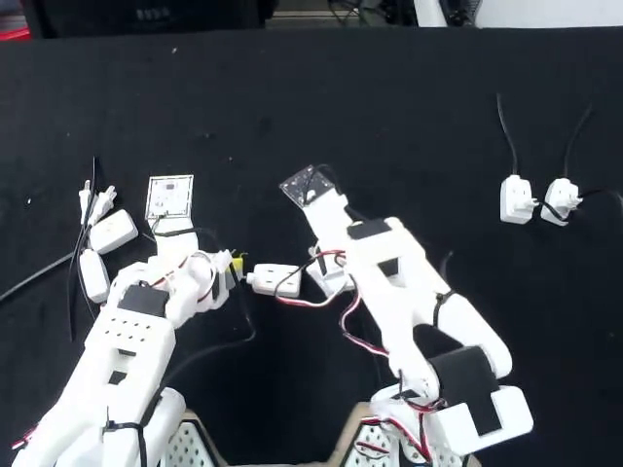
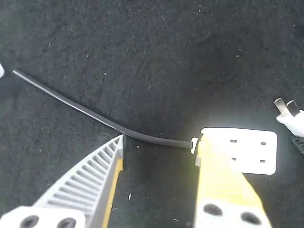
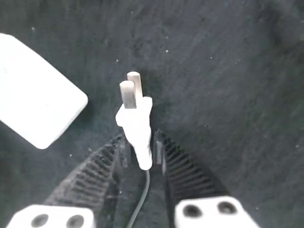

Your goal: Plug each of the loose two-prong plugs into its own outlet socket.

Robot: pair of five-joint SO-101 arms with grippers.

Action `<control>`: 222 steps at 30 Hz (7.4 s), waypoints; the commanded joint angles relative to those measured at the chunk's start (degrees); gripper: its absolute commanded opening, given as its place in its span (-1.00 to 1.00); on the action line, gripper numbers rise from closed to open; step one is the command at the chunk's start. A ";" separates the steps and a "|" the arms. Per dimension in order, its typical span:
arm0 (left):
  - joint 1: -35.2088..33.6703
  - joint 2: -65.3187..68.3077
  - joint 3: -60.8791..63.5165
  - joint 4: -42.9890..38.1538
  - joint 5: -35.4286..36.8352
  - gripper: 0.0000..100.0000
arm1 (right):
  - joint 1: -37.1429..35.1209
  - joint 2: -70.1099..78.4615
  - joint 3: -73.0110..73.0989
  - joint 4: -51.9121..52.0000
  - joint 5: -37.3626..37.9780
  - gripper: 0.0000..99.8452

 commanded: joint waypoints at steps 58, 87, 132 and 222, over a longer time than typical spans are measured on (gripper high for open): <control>0.22 -1.58 1.36 -11.16 2.02 -0.49 | -18.81 -37.67 15.69 -11.87 -10.90 -0.98; 3.12 -1.58 2.86 -10.81 2.29 -0.50 | -1.41 -4.00 4.09 -16.09 -6.42 -0.97; 3.03 -1.58 2.33 -10.81 2.11 -0.50 | -1.32 7.87 -10.24 -6.33 -5.98 -0.85; -5.49 -18.46 5.05 -8.62 0.97 -0.49 | -19.78 -40.84 9.36 2.11 -6.33 -0.98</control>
